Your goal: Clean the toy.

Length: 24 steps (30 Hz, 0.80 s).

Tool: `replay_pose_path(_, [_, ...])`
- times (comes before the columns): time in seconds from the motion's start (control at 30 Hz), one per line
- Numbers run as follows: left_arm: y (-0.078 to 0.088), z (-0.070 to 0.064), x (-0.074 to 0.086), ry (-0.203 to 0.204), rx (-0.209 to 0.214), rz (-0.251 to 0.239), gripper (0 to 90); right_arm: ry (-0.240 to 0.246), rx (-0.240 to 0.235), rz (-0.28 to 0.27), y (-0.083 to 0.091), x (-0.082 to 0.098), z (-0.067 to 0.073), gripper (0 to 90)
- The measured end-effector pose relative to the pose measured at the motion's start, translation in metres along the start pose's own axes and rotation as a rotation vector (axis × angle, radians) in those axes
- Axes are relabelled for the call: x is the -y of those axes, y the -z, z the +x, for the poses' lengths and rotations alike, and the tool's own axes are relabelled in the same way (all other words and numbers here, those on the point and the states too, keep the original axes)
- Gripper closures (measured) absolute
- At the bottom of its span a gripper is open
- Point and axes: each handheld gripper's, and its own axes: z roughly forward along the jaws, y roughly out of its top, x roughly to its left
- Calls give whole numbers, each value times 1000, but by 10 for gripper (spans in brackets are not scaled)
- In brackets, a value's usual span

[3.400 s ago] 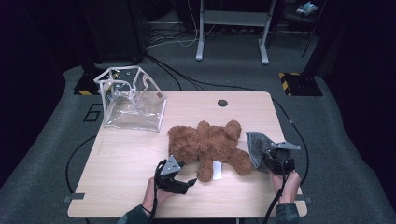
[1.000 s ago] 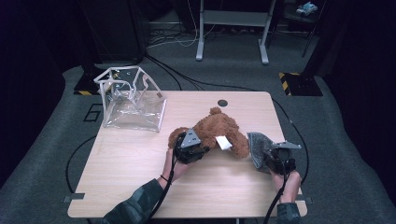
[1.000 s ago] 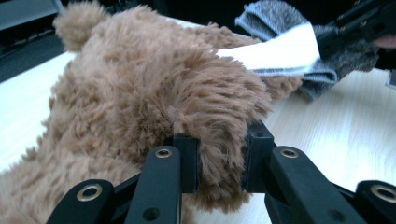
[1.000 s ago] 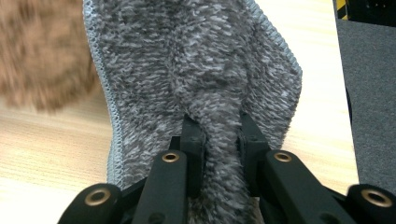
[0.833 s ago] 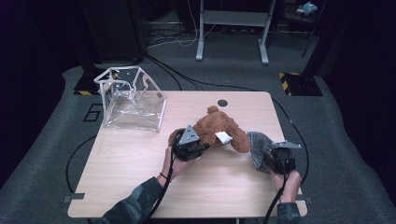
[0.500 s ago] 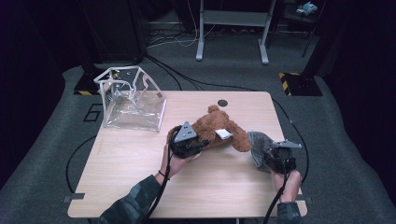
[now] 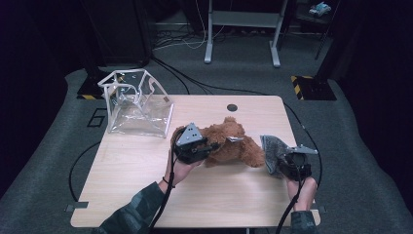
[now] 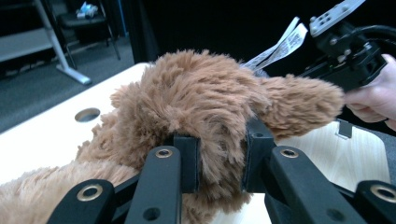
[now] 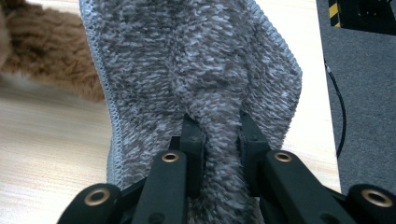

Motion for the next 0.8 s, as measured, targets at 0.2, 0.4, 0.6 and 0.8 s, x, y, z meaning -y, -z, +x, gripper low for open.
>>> replay_pose_path(0.2, [-14,27,26,84,-31,64,712,-1,-14,21,-6,3,3,765])
replay_pose_path(0.4, [-22,52,39,85,-82,101,670,-4,-26,33,-12,4,8,765])
replay_pose_path(0.6, [-26,56,42,64,-133,125,530,2,-31,36,-15,3,12,766])
replay_pose_path(0.8, [-13,51,39,51,-245,120,336,6,-32,29,-12,4,10,765])
